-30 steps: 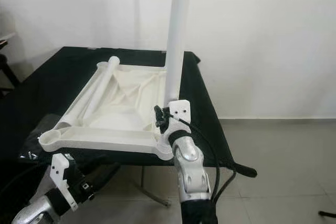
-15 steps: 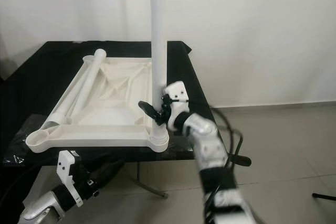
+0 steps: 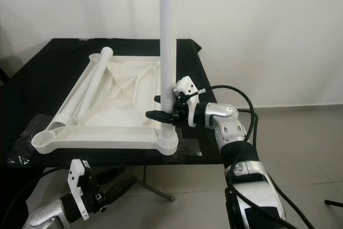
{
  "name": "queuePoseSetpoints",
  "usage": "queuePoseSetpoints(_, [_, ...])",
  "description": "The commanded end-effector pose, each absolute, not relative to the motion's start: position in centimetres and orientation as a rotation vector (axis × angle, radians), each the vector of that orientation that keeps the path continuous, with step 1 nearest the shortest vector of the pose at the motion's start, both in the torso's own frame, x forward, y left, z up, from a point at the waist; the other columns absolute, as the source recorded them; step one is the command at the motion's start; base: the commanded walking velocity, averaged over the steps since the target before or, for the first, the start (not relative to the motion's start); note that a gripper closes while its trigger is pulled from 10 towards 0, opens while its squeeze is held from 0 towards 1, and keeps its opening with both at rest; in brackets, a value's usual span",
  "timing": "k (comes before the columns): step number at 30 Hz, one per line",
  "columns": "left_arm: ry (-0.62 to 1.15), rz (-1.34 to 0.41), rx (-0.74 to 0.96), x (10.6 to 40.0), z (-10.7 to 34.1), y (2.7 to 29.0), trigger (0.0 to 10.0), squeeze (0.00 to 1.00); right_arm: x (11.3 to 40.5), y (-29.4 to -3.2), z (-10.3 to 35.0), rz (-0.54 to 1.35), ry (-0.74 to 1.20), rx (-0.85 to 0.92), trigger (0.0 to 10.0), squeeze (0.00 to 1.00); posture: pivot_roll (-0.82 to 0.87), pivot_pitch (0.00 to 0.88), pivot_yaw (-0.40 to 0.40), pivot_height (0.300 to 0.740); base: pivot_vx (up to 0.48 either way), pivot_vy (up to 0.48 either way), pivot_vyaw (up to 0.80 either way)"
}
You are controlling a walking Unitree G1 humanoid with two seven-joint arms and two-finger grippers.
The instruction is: Building children table
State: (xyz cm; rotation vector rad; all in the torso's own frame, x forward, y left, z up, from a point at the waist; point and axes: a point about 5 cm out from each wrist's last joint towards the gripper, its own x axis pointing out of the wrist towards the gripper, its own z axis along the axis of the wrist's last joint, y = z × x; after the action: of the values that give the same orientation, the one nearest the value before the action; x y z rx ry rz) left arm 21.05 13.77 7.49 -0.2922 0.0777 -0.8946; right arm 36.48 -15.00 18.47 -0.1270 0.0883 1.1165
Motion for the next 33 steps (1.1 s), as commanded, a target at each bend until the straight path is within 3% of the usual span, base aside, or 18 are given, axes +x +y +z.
queuePoseSetpoints(1, [0.087, -0.892, -0.292, 21.0, 7.5, 14.1, 10.0, 0.0, 36.6, -15.3, 19.0, 1.114, 0.058, -0.116, 0.0, 0.0, 0.03, 0.0, -0.022, 0.74, 0.0, 0.0, 0.0])
queuePoseSetpoints(7, [0.08, -0.889, -0.305, 20.9, 7.5, 14.0, 10.0, 0.0, 36.0, -15.8, 18.0, 1.142, 0.056, -0.09, 0.0, 0.0, 0.01, 0.0, -0.012, 0.74, 0.0, 0.0, 0.0])
queuePoseSetpoints(16, [0.083, -0.885, -0.318, 21.0, 7.6, 14.3, 10.0, 0.0, 36.5, -15.4, 17.5, 0.863, 0.012, -0.114, 0.0, 0.0, 0.0, 0.0, -0.022, 0.74, 0.0, 0.0, 0.0])
queuePoseSetpoints(17, [0.083, -0.882, -0.316, 21.0, 7.6, 14.4, 10.0, 0.0, 36.5, -14.8, 15.7, 0.516, 0.011, -0.066, 0.0, 0.0, -0.01, 0.0, -0.019, 0.74, 0.0, 0.0, 0.0])
queuePoseSetpoints(18, [0.083, -0.882, -0.316, 21.0, 7.6, 14.4, 10.0, 0.0, 36.5, -14.8, 15.7, 0.516, 0.011, -0.066, 0.0, 0.0, -0.01, 0.0, -0.019, 0.74, 0.0, 0.0, 0.0])
queuePoseSetpoints(21, [0.081, -0.871, -0.317, 21.3, 7.7, 14.6, 10.0, 0.0, 31.6, -10.8, 9.6, 0.195, 0.14, 0.001, 0.0, 0.0, -0.01, 0.0, -0.002, 0.74, 0.0, 0.0, 0.0])
queuePoseSetpoints(24, [0.086, -0.876, -0.314, 21.6, 7.6, 14.6, 10.0, 0.0, 32.2, -8.7, 10.4, 0.312, 0.106, -0.007, 0.0, 0.0, -0.02, 0.0, 0.001, 0.74, 0.0, 0.0, 0.0])
queuePoseSetpoints(29, [0.086, -0.871, -0.321, 21.7, 7.6, 14.7, 10.0, 0.0, 33.5, -8.8, 11.8, 0.317, 0.07, -0.02, 0.0, 0.0, -0.01, 0.0, -0.002, 0.74, 0.0, 0.0, 0.0])
queuePoseSetpoints(30, [0.082, -0.865, -0.318, 21.8, 7.6, 14.7, 10.0, 0.0, 33.8, -8.8, 12.2, 0.335, 0.063, -0.019, 10.0, 0.0, -0.01, 0.0, -0.003, 0.74, 0.0, 0.0, 0.0])
queuePoseSetpoints(31, [0.082, -0.865, -0.318, 21.8, 7.6, 14.7, 10.0, 0.0, 33.8, -8.8, 12.2, 0.335, 0.063, -0.019, 10.0, 0.0, -0.01, 0.0, -0.003, 0.74, 0.0, 0.0, 0.0])
queuePoseSetpoints(32, [0.076, -0.856, -0.315, 21.9, 7.6, 14.7, 10.0, 0.0, 34.0, -8.4, 13.1, 0.406, 0.046, -0.004, 10.0, 1.0, -0.01, 0.0, -0.006, 0.74, 0.0, 0.0, 0.0])
queuePoseSetpoints(33, [0.076, -0.856, -0.315, 21.9, 7.6, 14.7, 10.0, 0.0, 34.0, -8.4, 13.1, 0.406, 0.046, -0.004, 10.0, 1.0, -0.01, 0.0, -0.006, 0.74, 0.0, 0.0, 0.0])
